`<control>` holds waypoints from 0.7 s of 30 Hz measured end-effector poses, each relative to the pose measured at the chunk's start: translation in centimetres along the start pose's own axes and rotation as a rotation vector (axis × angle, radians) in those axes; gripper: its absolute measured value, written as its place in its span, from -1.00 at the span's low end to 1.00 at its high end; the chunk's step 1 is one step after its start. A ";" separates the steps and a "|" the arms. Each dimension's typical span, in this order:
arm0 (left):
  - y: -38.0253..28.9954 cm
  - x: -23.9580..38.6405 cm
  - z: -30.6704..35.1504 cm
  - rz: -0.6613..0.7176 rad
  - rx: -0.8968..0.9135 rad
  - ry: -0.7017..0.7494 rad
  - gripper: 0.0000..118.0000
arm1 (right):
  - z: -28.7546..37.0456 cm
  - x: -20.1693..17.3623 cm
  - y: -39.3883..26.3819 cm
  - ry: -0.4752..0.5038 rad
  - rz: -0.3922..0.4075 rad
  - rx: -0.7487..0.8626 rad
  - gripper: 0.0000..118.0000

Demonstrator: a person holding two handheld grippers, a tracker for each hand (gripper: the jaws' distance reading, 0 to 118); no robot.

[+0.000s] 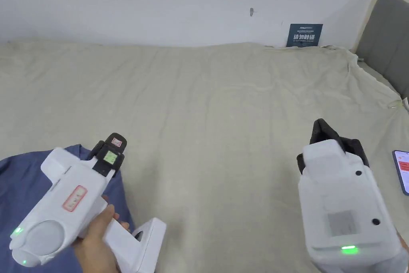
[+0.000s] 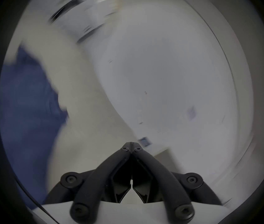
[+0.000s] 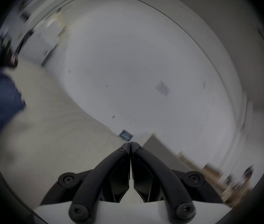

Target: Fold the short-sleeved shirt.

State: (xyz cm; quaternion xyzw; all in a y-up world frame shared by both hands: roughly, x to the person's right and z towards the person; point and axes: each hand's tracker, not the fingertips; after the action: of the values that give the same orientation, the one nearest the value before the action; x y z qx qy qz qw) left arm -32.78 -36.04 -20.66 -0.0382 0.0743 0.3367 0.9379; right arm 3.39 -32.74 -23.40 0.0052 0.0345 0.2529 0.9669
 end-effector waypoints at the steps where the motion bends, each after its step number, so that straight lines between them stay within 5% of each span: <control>1: -0.3 1.5 0.1 -0.194 0.020 0.037 -1.00 | -0.1 0.8 -0.1 0.052 -0.128 -0.022 -1.00; 4: -2.2 4.1 0.2 -0.643 0.091 0.083 -1.00 | -0.6 2.7 -0.9 0.160 -0.462 -0.092 -1.00; 6: -3.6 4.9 0.3 -0.808 0.149 0.104 -1.00 | -0.3 2.7 -0.6 0.180 -0.559 -0.117 -1.00; 9: -4.4 5.0 0.3 -0.887 0.145 0.106 -1.00 | 0.0 2.4 -0.5 0.177 -0.558 -0.118 -1.00; 21: -4.0 4.2 0.2 -0.791 0.110 0.107 -1.00 | -0.4 2.7 -1.1 0.162 -0.529 -0.122 -1.00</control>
State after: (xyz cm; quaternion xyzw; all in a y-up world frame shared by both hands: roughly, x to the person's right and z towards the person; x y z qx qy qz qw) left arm -26.99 -36.44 -21.05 -0.0311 0.1205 -0.0574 0.9906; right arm 6.27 -32.37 -23.97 -0.0823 0.0964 -0.0070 0.9919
